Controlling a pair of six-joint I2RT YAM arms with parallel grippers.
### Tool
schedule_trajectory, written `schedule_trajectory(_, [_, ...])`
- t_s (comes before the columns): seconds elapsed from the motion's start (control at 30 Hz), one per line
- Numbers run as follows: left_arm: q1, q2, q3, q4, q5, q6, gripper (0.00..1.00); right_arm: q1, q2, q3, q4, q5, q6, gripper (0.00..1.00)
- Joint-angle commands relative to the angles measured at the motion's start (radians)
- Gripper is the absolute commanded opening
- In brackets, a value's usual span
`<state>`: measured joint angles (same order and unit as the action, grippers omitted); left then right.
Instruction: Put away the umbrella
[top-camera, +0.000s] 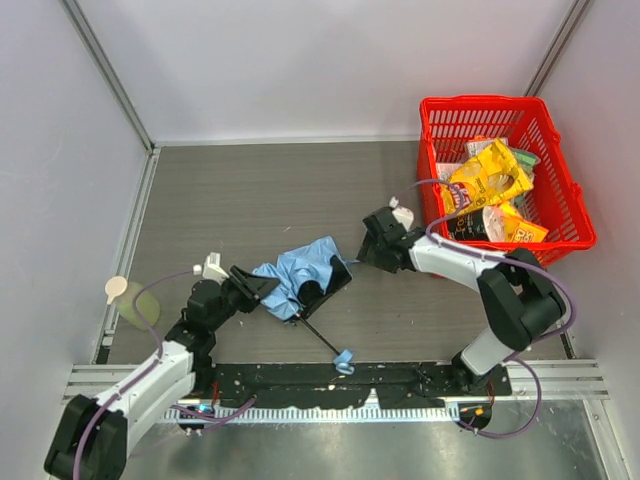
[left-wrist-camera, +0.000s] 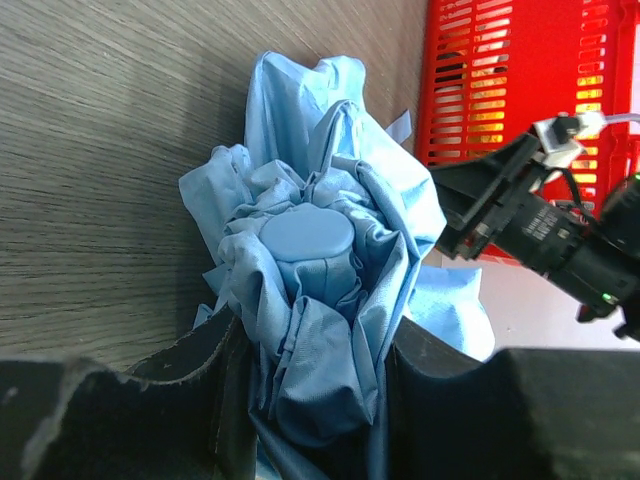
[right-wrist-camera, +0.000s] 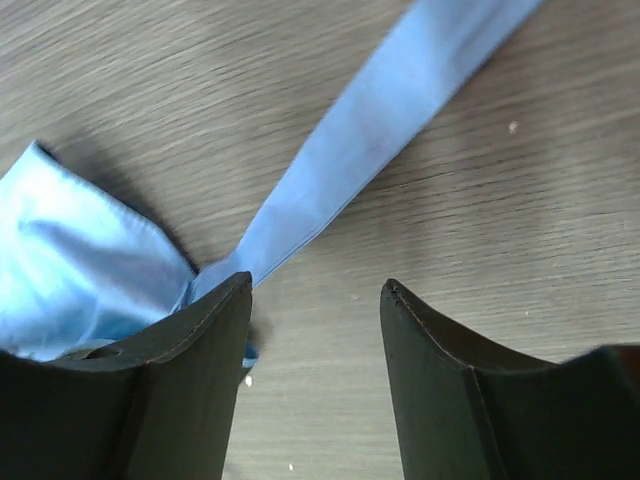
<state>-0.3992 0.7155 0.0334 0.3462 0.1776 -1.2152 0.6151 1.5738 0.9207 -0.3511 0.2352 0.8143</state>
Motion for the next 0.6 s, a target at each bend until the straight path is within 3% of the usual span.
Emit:
schedule_trajectory(0.0, [-0.006,-0.069,0.03,-0.079,0.036,0.083,0.0,-0.026,0.058,-0.036,0.121,-0.014,0.264,0.58])
schedule_trajectory(0.07, [-0.006,-0.086,0.025,-0.099,0.049,0.077,0.0,-0.025,0.09,-0.034,0.202,0.004,0.264,0.55])
schedule_trajectory(0.13, [-0.004,-0.088,0.022,-0.102,0.065,0.066,0.0,-0.034,0.129,-0.026,0.275,-0.011,0.247,0.44])
schedule_trajectory(0.27, [-0.004,-0.073,0.017,-0.072,0.062,0.051,0.0,-0.057,0.238,0.019,0.46,-0.033,0.157,0.04])
schedule_trajectory(0.4, [-0.004,-0.056,0.039,-0.09,0.014,0.043,0.0,-0.101,0.334,0.06,0.647,-0.077,0.039,0.01])
schedule_trajectory(0.57, [-0.006,-0.054,0.022,-0.121,-0.096,-0.019,0.0,-0.164,0.385,0.095,0.807,-0.123,0.006,0.01])
